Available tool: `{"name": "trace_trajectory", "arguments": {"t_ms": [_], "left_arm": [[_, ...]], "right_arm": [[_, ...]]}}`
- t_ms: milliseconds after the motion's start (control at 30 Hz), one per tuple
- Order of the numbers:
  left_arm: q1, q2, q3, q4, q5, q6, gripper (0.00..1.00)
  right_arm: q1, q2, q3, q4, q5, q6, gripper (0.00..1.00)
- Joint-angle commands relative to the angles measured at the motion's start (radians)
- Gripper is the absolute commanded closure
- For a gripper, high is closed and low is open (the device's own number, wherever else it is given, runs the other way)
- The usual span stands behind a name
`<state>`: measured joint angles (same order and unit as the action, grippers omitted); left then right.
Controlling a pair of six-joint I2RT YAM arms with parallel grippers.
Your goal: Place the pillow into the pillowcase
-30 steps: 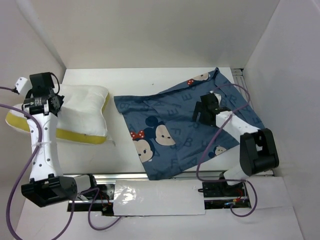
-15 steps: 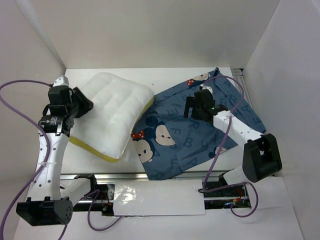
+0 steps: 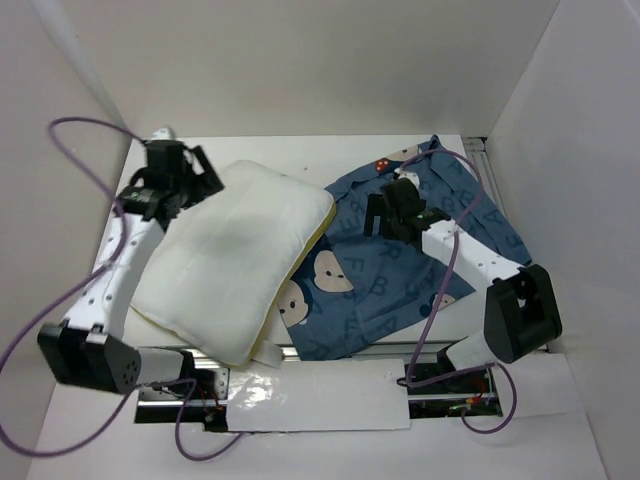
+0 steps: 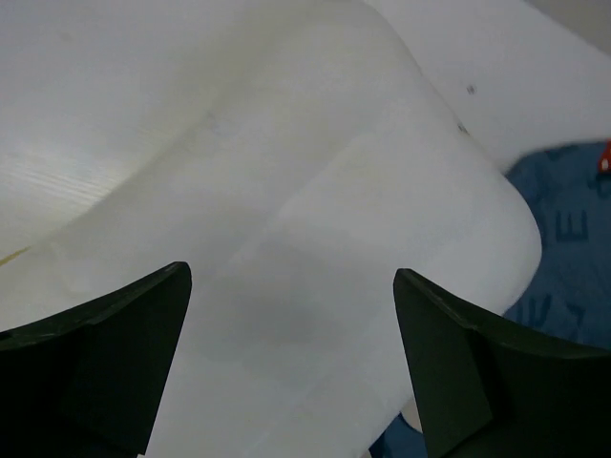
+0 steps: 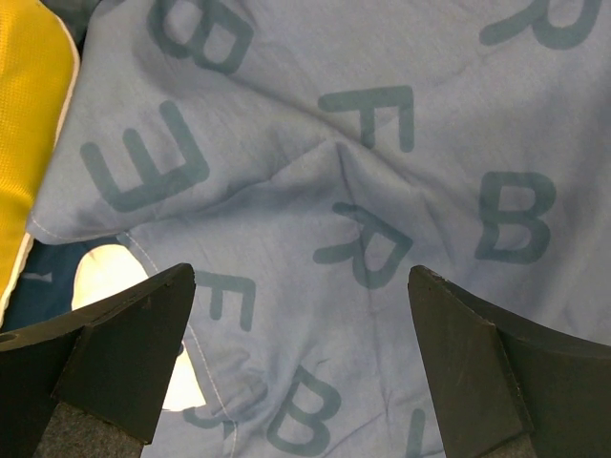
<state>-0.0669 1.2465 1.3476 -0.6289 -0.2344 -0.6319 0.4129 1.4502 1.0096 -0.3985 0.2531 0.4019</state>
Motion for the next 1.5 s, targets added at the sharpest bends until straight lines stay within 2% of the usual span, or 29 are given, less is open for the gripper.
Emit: {"name": "trace_trajectory", "arguments": {"t_ms": [0, 67, 133, 167, 233, 333, 433, 567, 600, 633, 667, 700, 733, 767, 833, 900, 933, 967, 1000, 1067, 1100, 1133, 1233, 1267, 1367, 1467], "left_arm": [[-0.147, 0.108, 0.021, 0.112, 0.055, 0.035, 0.0], [-0.236, 0.189, 0.067, 0.124, 0.006, 0.009, 0.0], [-0.313, 0.335, 0.212, 0.111, -0.043, -0.046, 0.0], [-0.332, 0.385, 0.212, 0.097, -0.057, -0.046, 0.0], [-0.359, 0.547, 0.353, 0.052, -0.074, -0.107, 0.0], [-0.378, 0.697, 0.512, -0.063, -0.083, -0.212, 0.0], [-0.378, 0.856, 0.542, -0.103, -0.062, -0.275, 0.0], [-0.378, 0.927, 0.495, -0.103, -0.026, -0.293, 0.02], [-0.378, 0.941, 0.481, -0.103, -0.026, -0.293, 0.28], [-0.378, 0.962, 0.481, -0.103, -0.014, -0.27, 0.43], [-0.378, 0.962, 0.481, -0.103, -0.014, -0.25, 0.64], [-0.378, 0.972, 0.481, -0.094, -0.005, -0.232, 1.0], [-0.378, 0.961, 0.493, -0.094, -0.016, -0.192, 1.0], [-0.378, 0.944, 0.493, -0.075, -0.025, -0.16, 1.0], [-0.389, 0.878, 0.473, 0.003, -0.096, -0.105, 1.0], [-0.389, 0.719, 0.372, 0.098, -0.129, 0.004, 1.0], [-0.389, 0.656, 0.326, 0.212, -0.129, 0.046, 1.0], [-0.38, 0.592, 0.23, 0.266, -0.114, 0.125, 1.0], [-0.379, 0.461, 0.179, 0.315, -0.102, 0.153, 1.0], [-0.337, 0.327, 0.04, 0.415, -0.044, 0.198, 1.0], [-0.324, 0.262, -0.006, 0.44, -0.027, 0.198, 1.0], [-0.314, 0.131, -0.052, 0.463, -0.011, 0.21, 1.0], [-0.304, -0.055, -0.224, 0.502, 0.0, 0.222, 1.0], [-0.304, -0.165, -0.261, 0.502, 0.012, 0.212, 1.0], [-0.295, -0.333, -0.42, 0.502, 0.07, 0.198, 1.0], [-0.295, -0.395, -0.478, 0.48, 0.137, 0.167, 1.0]], "right_arm": [[0.009, 0.015, 0.05, -0.031, 0.041, 0.02, 0.0], [0.009, 0.015, 0.06, -0.031, 0.041, 0.02, 0.0], [0.0, 0.015, 0.06, -0.031, 0.041, 0.02, 0.0], [0.0, 0.015, 0.06, -0.031, 0.041, 0.029, 0.0], [0.0, 0.015, 0.06, -0.031, 0.041, 0.029, 0.0], [-0.011, 0.004, 0.047, -0.031, 0.041, 0.029, 0.0], [-0.031, -0.008, 0.029, -0.031, 0.041, 0.029, 0.0], [-0.065, -0.019, 0.02, -0.031, 0.032, 0.018, 0.0], [-0.065, -0.019, 0.02, -0.02, 0.02, 0.018, 0.0], [-0.065, -0.019, 0.02, -0.011, 0.009, 0.009, 0.0], [-0.065, -0.019, 0.02, -0.011, -0.006, 0.0, 0.0], [-0.065, -0.019, 0.02, 0.0, -0.017, -0.009, 0.0], [-0.065, -0.019, 0.02, 0.0, -0.026, -0.03, 0.0], [-0.056, -0.019, 0.02, 0.009, -0.035, -0.044, 0.04], [0.003, -0.019, 0.011, 0.022, -0.035, -0.115, 0.06], [0.08, -0.019, 0.001, 0.041, -0.035, -0.164, 0.06], [0.105, -0.019, 0.001, 0.052, -0.02, -0.188, 0.07], [0.13, -0.01, 0.001, 0.052, -0.009, -0.198, 0.09], [0.167, -0.01, -0.008, 0.062, 0.001, -0.198, 0.11], [0.2, 0.019, -0.008, 0.079, 0.023, -0.21, 0.16], [0.214, 0.028, -0.019, 0.111, 0.023, -0.21, 0.17], [0.234, 0.039, -0.019, 0.133, 0.023, -0.21, 0.19], [0.276, 0.097, -0.019, 0.21, 0.023, -0.201, 0.24], [0.289, 0.111, -0.019, 0.234, 0.023, -0.192, 0.26], [0.311, 0.203, 0.001, 0.286, 0.047, -0.172, 0.27], [0.311, 0.283, 0.026, 0.303, 0.069, -0.149, 0.29]]}}
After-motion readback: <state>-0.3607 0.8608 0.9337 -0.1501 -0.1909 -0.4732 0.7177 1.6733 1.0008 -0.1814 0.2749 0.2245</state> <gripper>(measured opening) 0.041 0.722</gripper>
